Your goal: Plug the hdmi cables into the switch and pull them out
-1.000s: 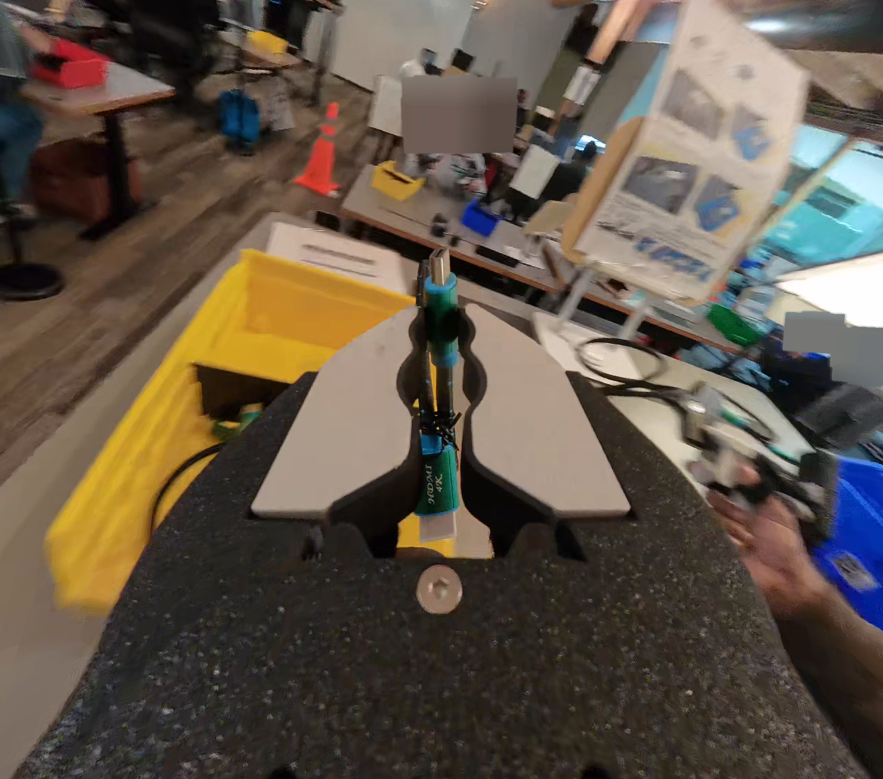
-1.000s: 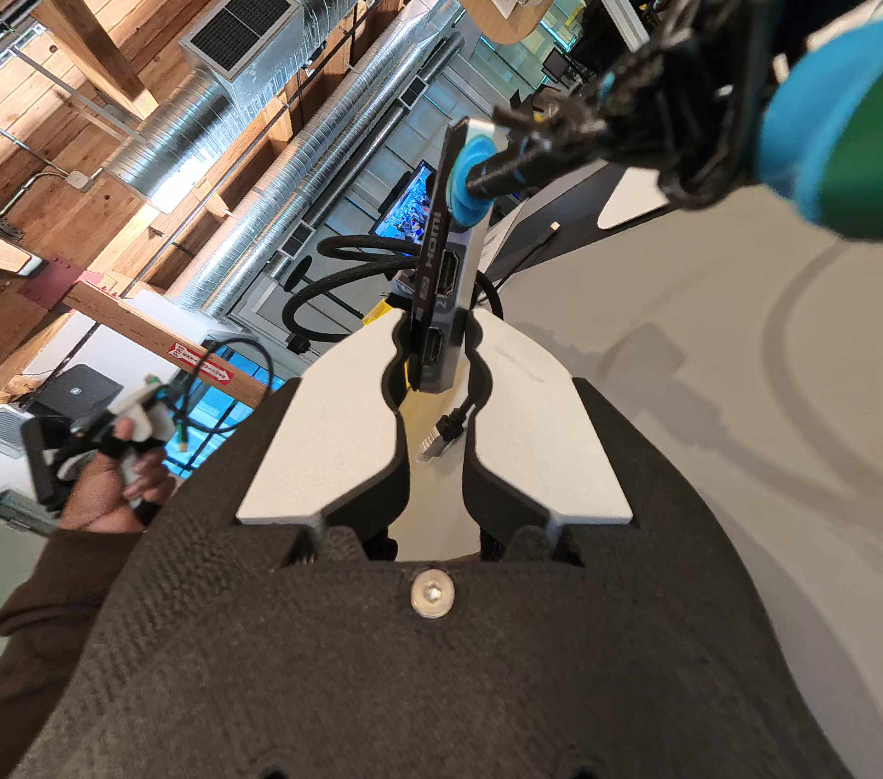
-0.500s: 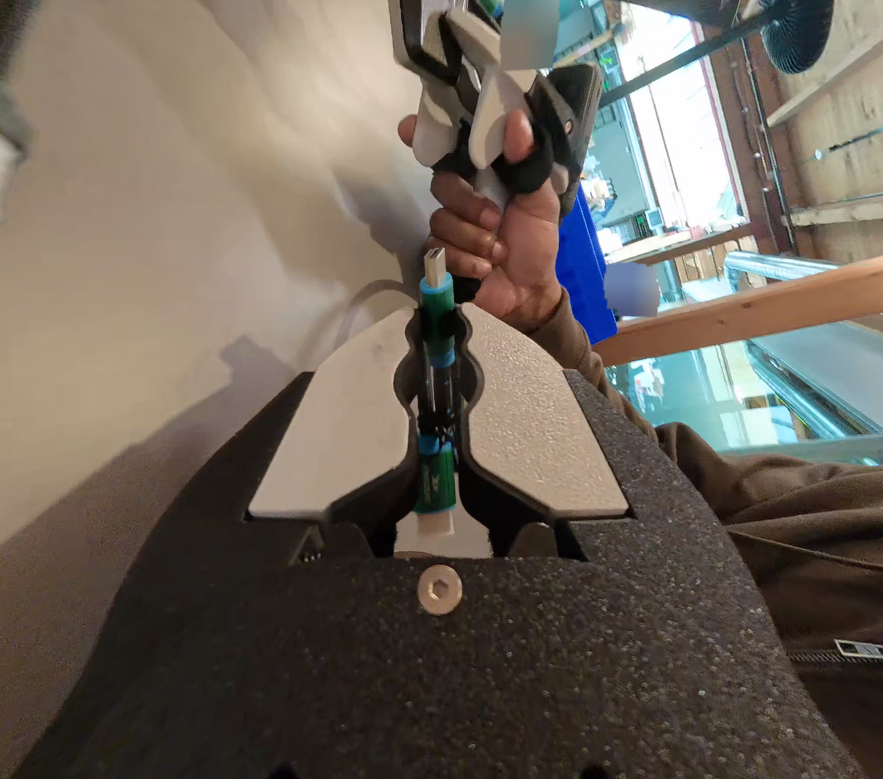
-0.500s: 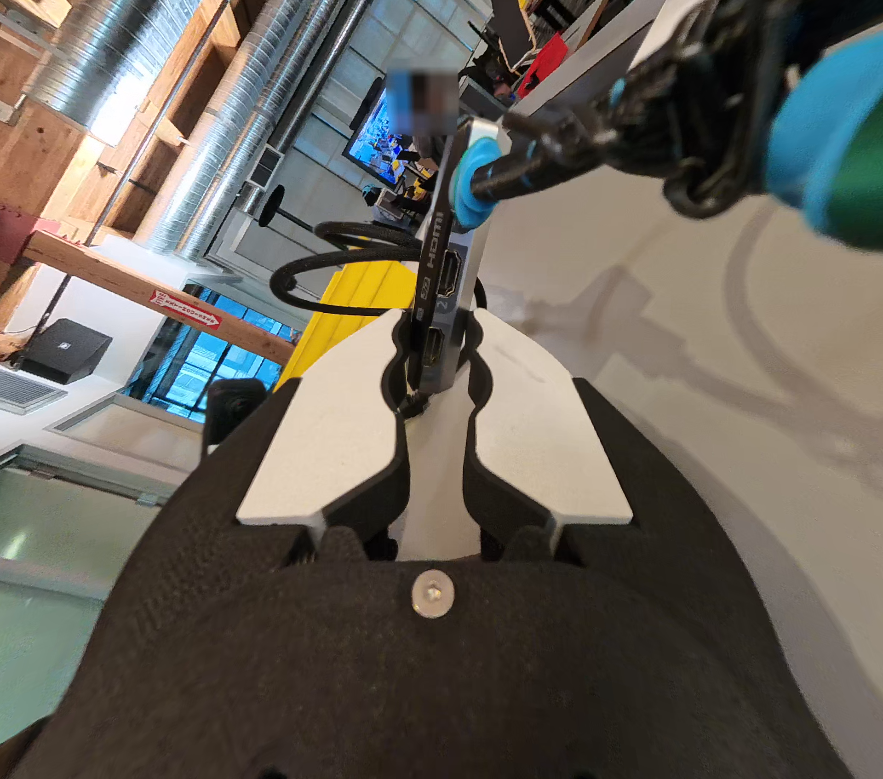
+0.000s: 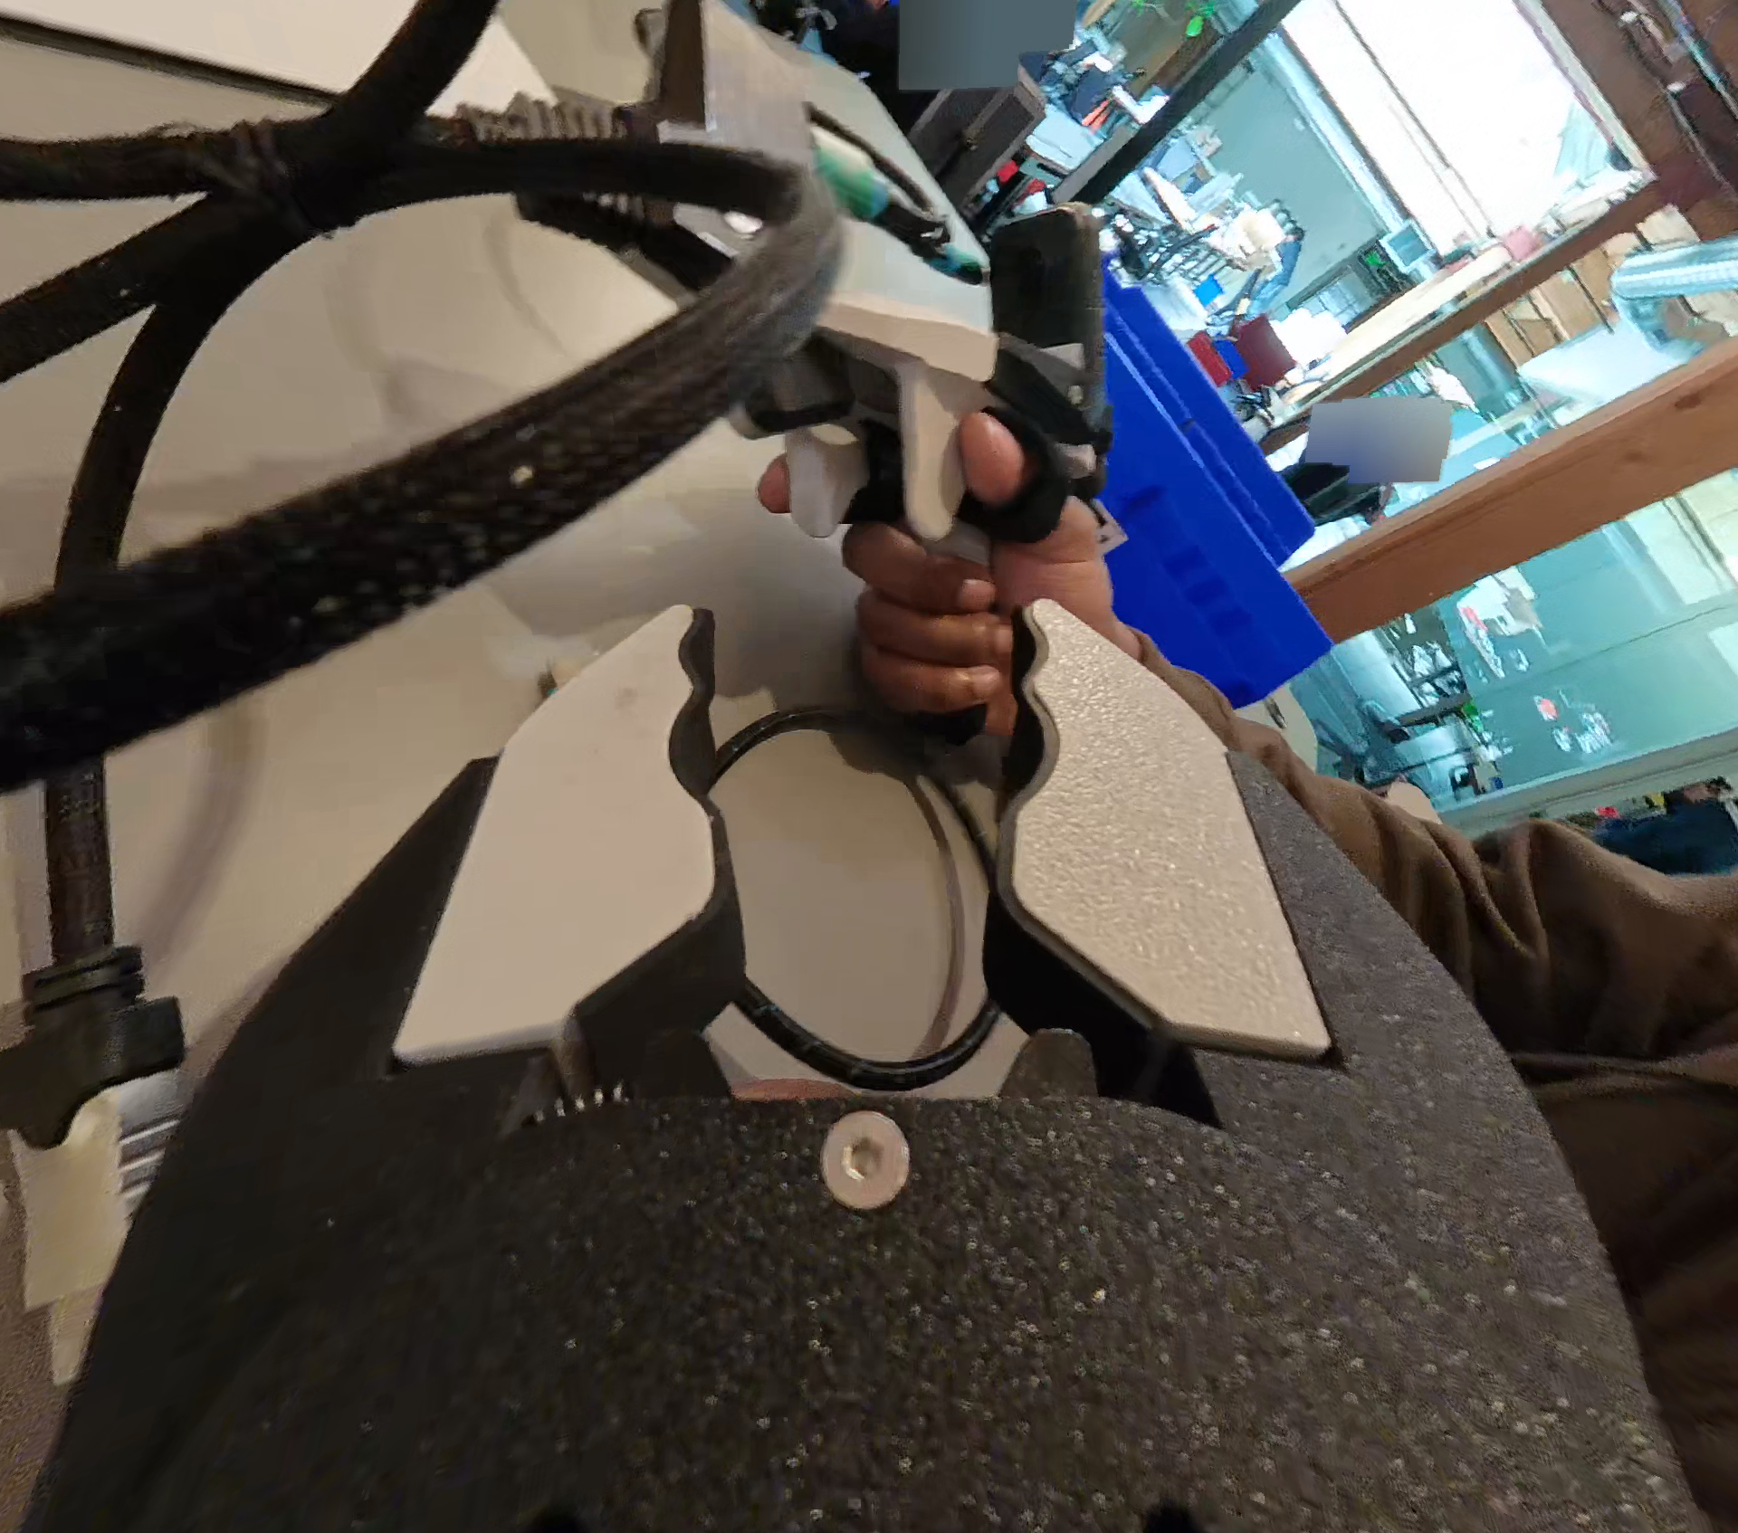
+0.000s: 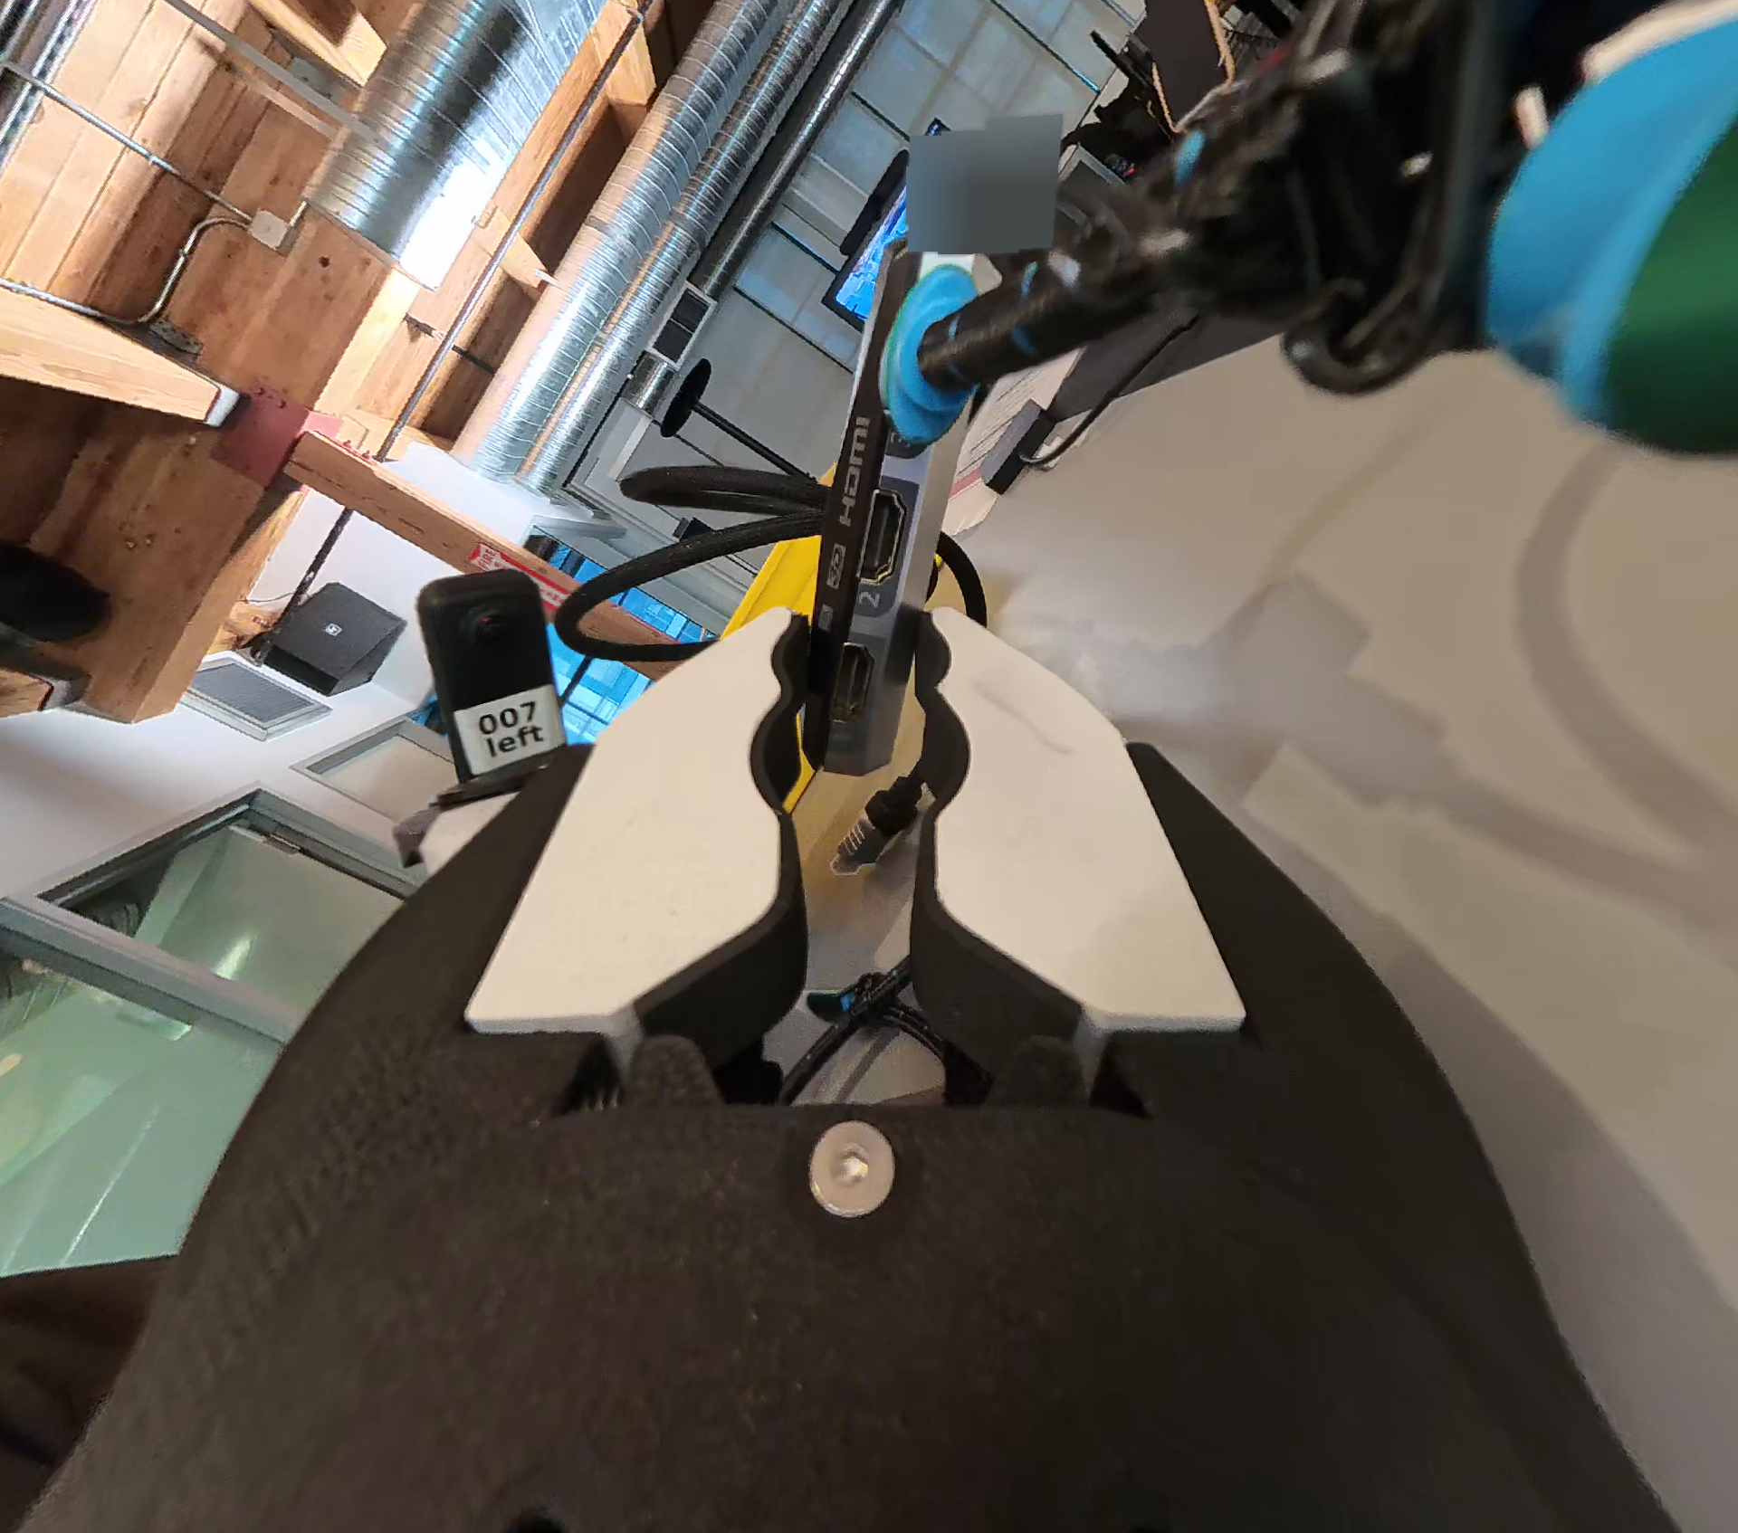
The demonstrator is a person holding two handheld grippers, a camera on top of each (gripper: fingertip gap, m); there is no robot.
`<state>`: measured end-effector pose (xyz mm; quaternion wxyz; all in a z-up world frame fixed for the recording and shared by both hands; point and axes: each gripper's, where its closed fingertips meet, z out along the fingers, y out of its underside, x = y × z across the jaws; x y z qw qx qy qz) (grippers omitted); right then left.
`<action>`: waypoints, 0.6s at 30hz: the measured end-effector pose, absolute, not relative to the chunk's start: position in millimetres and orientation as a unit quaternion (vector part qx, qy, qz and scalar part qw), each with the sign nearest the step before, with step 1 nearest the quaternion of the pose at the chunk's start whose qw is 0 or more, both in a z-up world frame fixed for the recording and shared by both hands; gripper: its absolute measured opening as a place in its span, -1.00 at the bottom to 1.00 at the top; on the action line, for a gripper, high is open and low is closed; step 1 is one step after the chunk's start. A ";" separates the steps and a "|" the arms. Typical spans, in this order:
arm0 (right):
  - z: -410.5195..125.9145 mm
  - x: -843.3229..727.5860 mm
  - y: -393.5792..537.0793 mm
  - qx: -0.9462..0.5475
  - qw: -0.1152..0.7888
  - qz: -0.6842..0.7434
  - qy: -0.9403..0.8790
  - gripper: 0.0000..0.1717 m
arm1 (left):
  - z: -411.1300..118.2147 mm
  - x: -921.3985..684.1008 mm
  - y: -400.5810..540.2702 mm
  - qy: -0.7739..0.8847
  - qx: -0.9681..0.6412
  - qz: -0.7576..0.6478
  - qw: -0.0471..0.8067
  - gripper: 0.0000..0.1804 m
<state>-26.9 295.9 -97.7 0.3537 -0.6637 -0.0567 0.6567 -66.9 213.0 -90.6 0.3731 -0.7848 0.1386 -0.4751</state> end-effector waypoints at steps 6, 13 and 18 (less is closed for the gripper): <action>-93.9 -30.9 295.7 -0.656 0.366 0.656 -0.067 -0.76 | -94.9 -43.7 240.3 0.082 -0.755 -0.543 0.360 -0.40; -92.1 -26.7 299.5 -0.646 0.364 0.670 -0.040 -0.76 | -78.8 -49.2 278.3 0.009 -0.670 -0.621 0.407 -0.38; -87.1 -22.6 302.5 -0.630 0.394 0.669 -0.007 -0.76 | -57.9 -76.1 275.0 -0.029 -0.613 -0.640 0.461 -0.39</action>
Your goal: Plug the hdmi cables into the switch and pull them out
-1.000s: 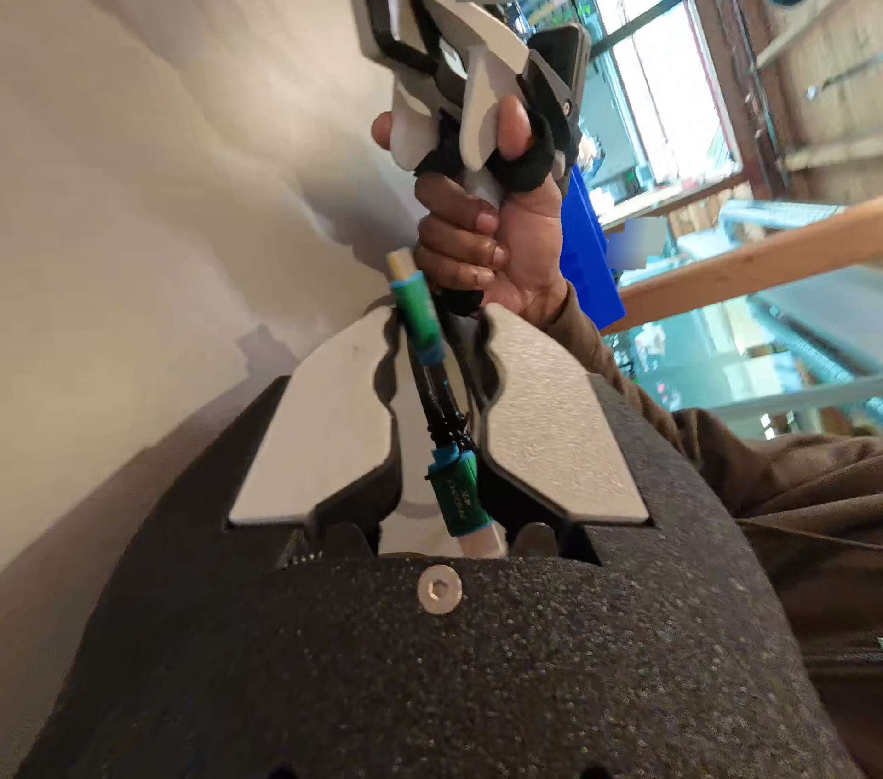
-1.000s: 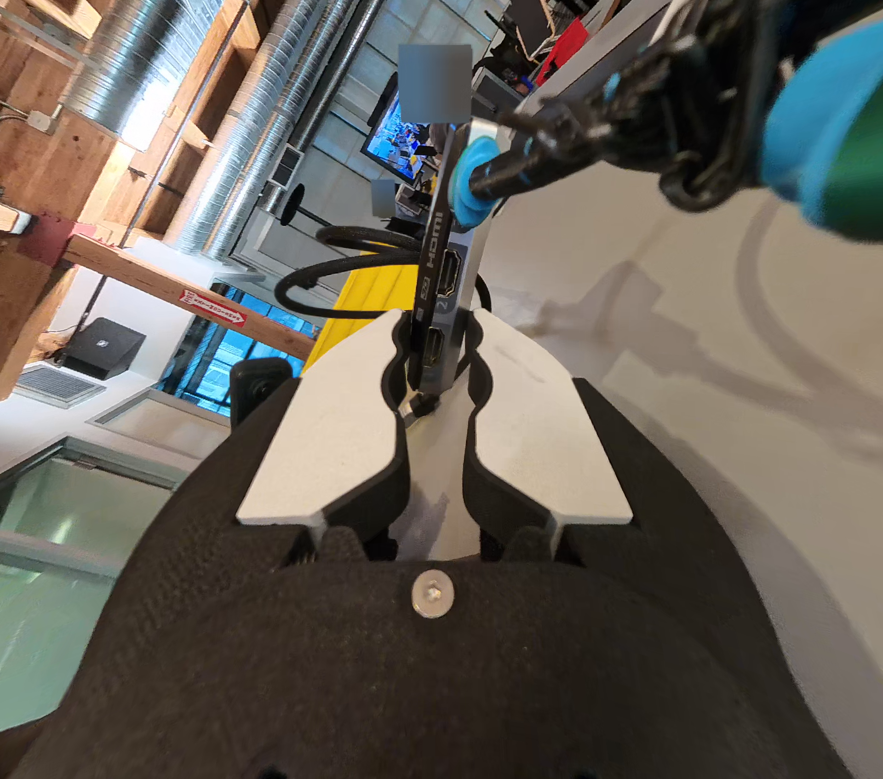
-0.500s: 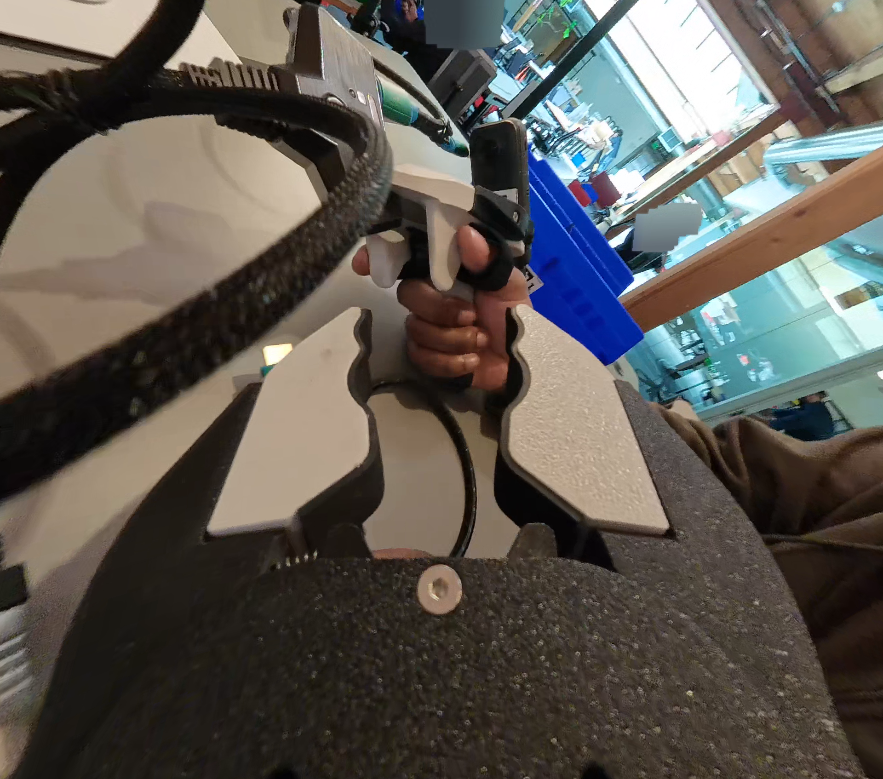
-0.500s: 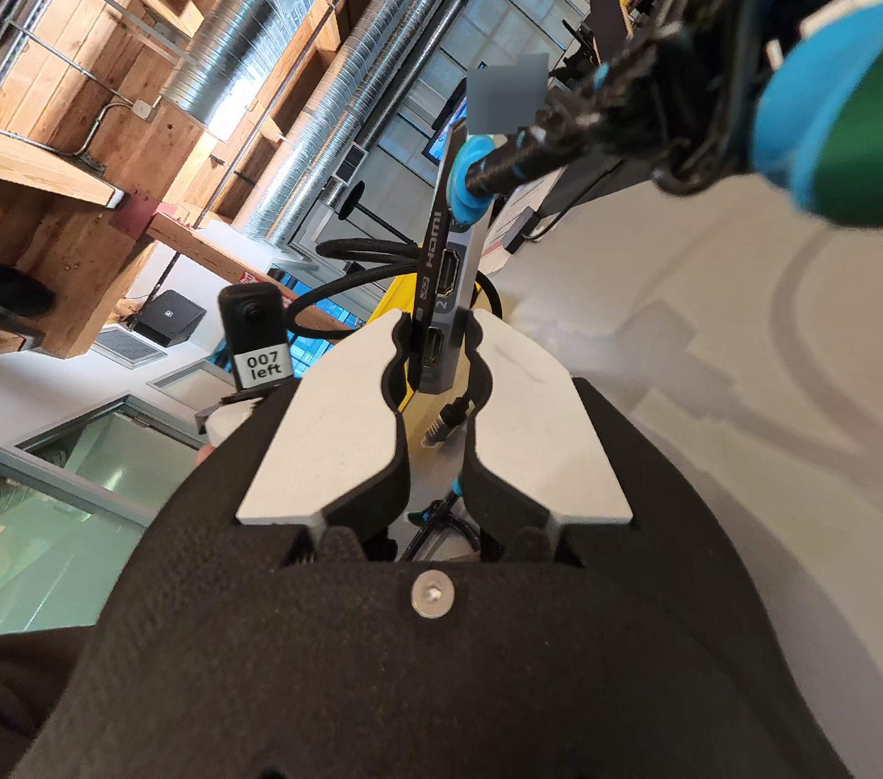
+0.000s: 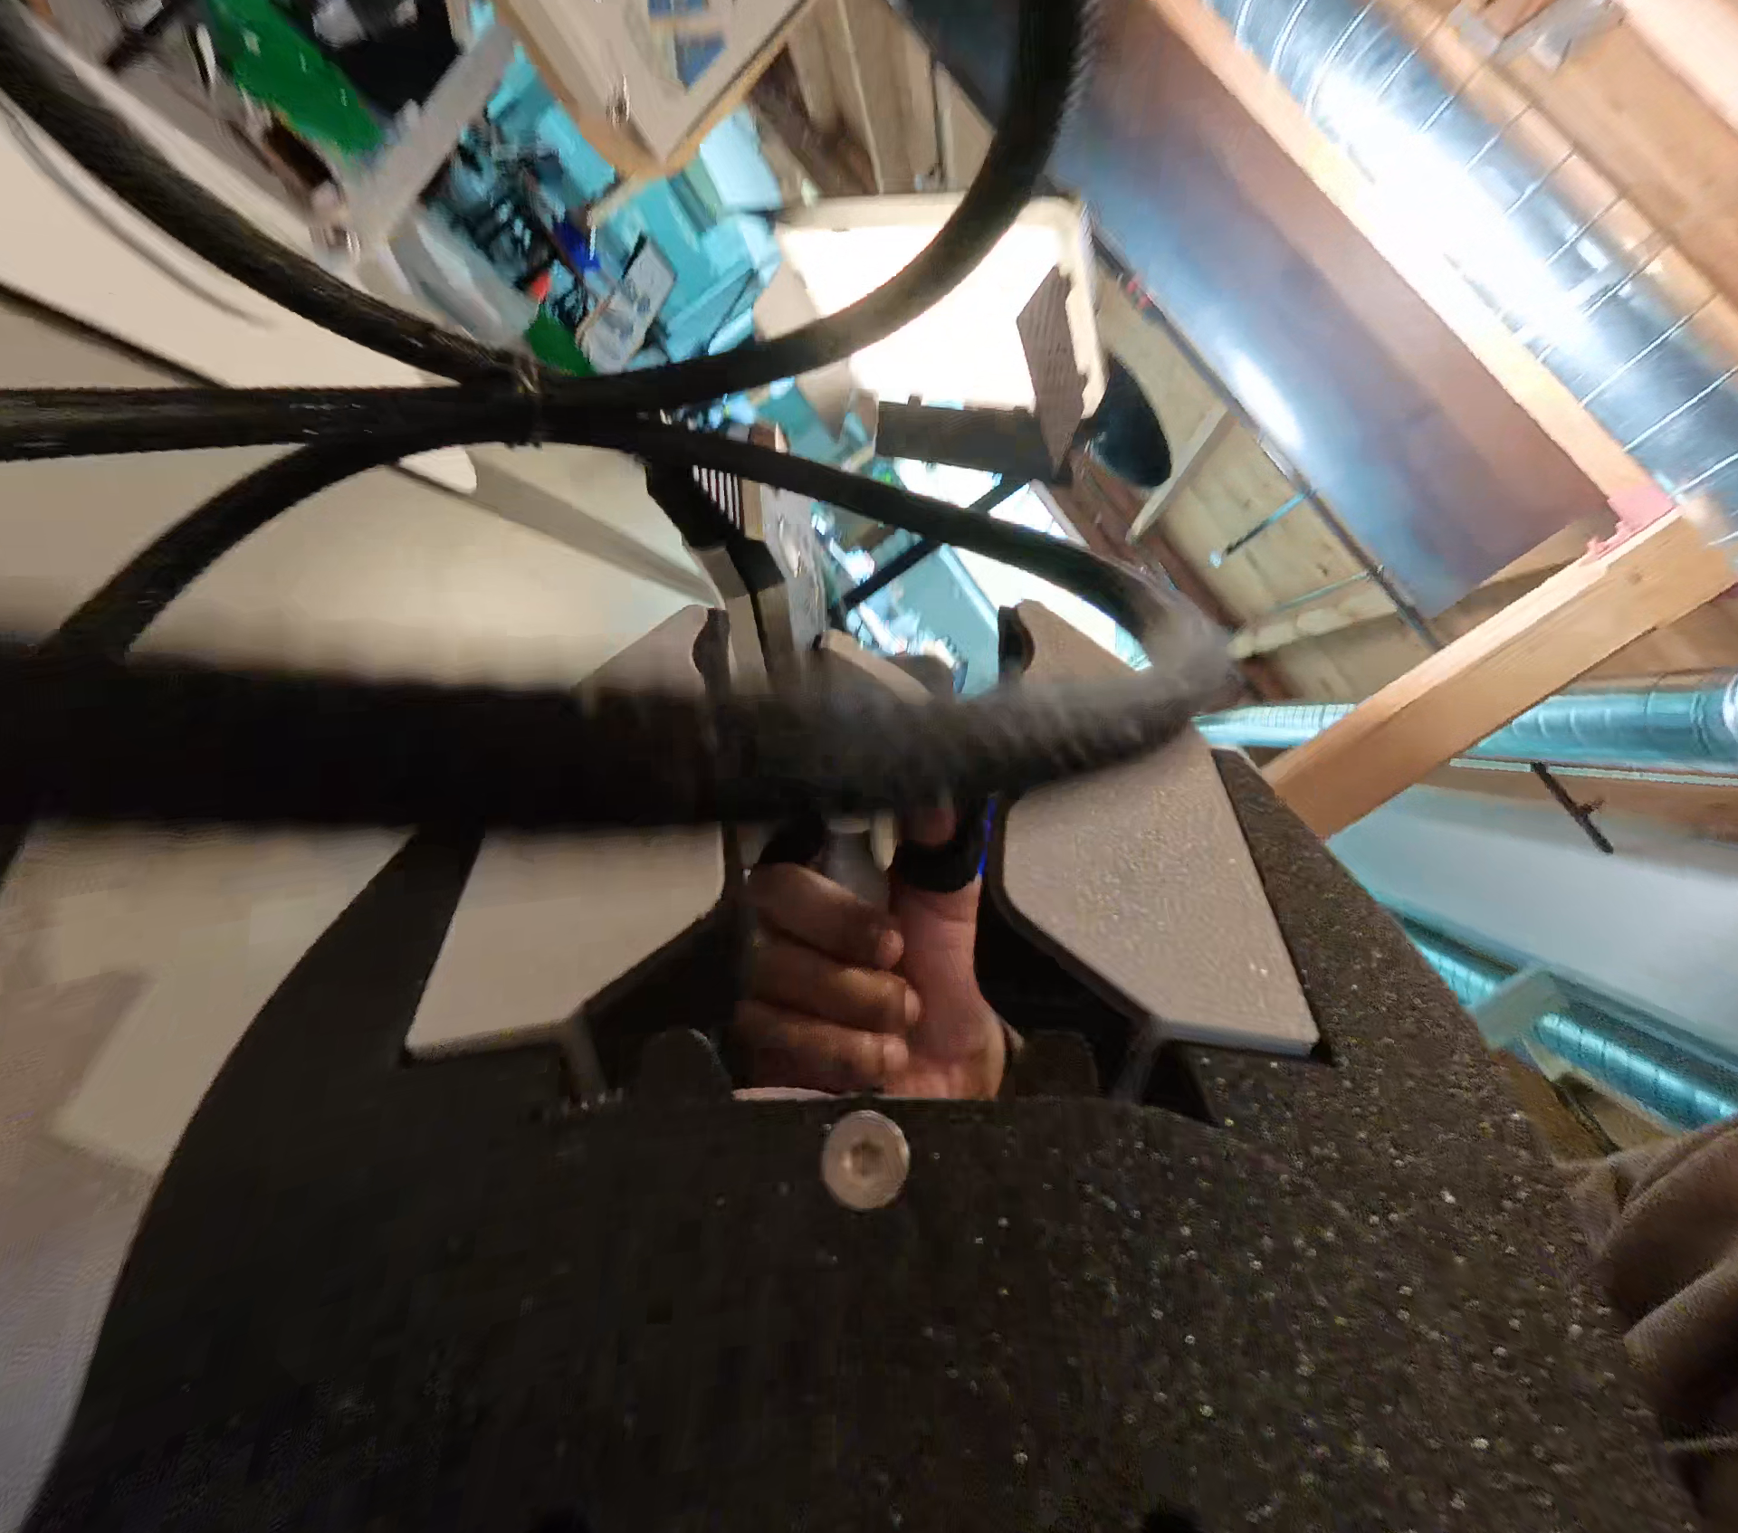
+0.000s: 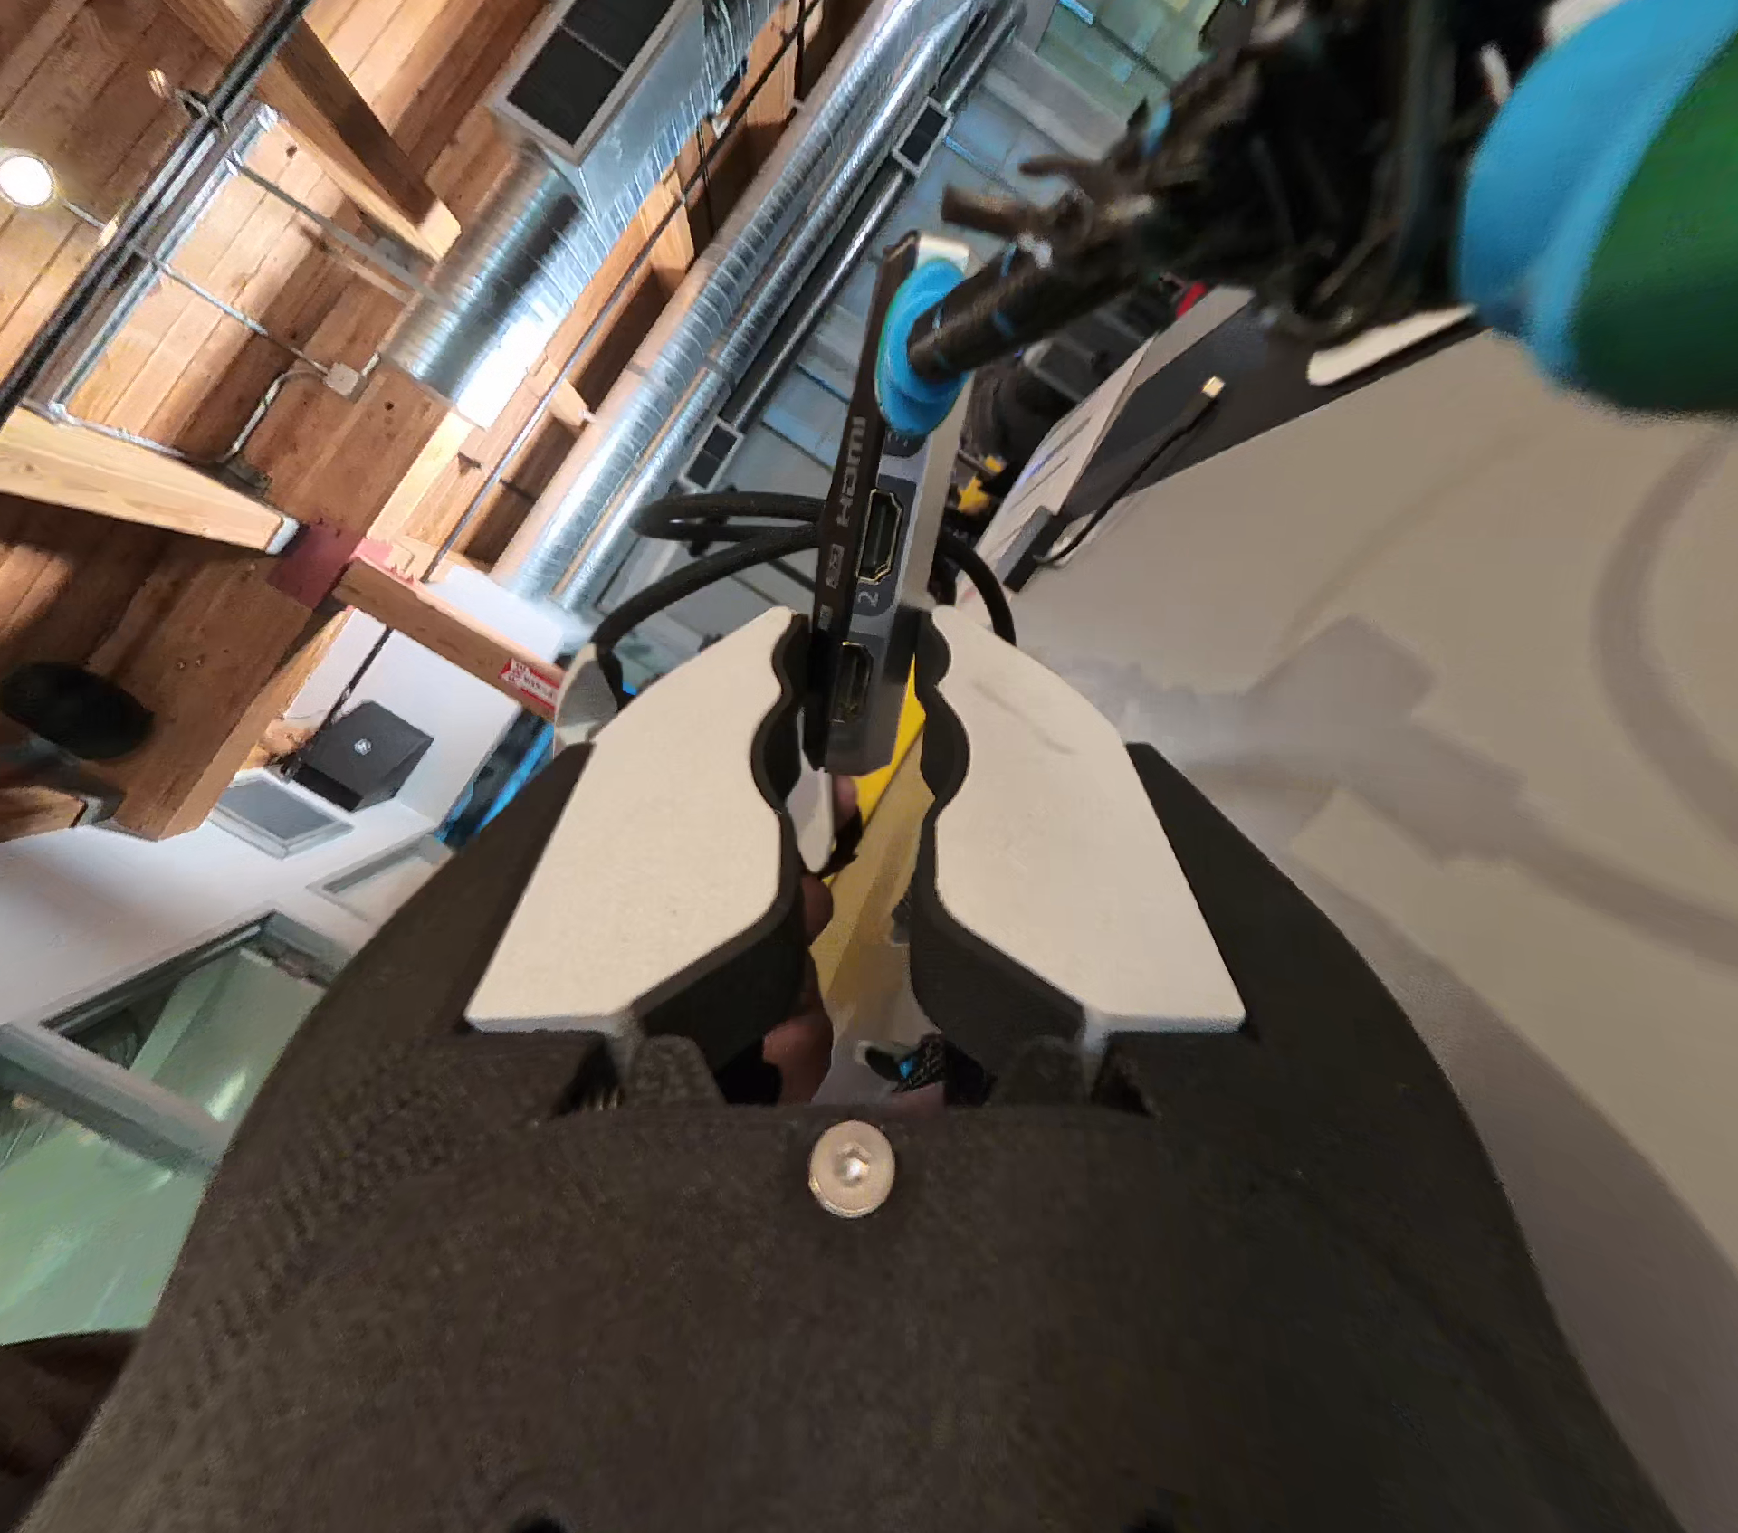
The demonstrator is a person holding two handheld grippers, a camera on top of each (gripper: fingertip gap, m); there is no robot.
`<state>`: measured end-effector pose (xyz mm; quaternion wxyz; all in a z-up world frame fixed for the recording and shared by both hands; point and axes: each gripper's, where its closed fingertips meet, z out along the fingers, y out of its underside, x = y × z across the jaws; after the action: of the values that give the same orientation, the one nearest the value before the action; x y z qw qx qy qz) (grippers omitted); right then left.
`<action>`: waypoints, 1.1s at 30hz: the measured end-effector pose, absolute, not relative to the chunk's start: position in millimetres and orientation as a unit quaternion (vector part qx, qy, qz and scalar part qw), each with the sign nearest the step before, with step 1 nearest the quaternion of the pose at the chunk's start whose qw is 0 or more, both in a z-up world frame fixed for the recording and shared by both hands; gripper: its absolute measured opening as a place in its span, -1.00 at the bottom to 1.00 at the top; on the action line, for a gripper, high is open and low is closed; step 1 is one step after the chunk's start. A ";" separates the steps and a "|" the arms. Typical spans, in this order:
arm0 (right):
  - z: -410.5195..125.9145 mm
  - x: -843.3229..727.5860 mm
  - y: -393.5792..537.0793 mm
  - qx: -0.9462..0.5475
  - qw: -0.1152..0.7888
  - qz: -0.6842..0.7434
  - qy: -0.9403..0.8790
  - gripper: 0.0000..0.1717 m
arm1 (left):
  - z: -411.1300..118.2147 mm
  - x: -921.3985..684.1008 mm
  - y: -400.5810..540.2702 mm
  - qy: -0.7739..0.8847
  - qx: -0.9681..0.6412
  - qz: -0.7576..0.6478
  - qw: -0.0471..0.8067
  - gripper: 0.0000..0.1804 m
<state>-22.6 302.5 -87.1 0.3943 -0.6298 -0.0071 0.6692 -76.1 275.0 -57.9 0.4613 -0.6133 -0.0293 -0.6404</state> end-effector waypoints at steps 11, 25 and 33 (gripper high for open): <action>-86.6 -3.6 314.2 -0.590 0.402 0.690 0.118 -0.76 | -83.9 -51.3 267.8 0.004 -0.659 -0.640 0.395 -0.45; -97.2 -59.5 274.4 -0.641 0.379 0.660 0.096 -0.76 | -95.1 -46.4 274.4 -0.091 -0.633 -0.704 0.307 -0.46; -99.3 -88.6 253.5 -0.655 0.327 0.680 0.032 -0.76 | -93.3 -68.1 280.7 -0.089 -0.630 -0.698 0.327 -0.56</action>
<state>-88.6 253.5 -99.3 0.3274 -0.6549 0.0320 0.6804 -68.1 280.7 -93.3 0.3275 -0.6301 -0.0895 -0.6983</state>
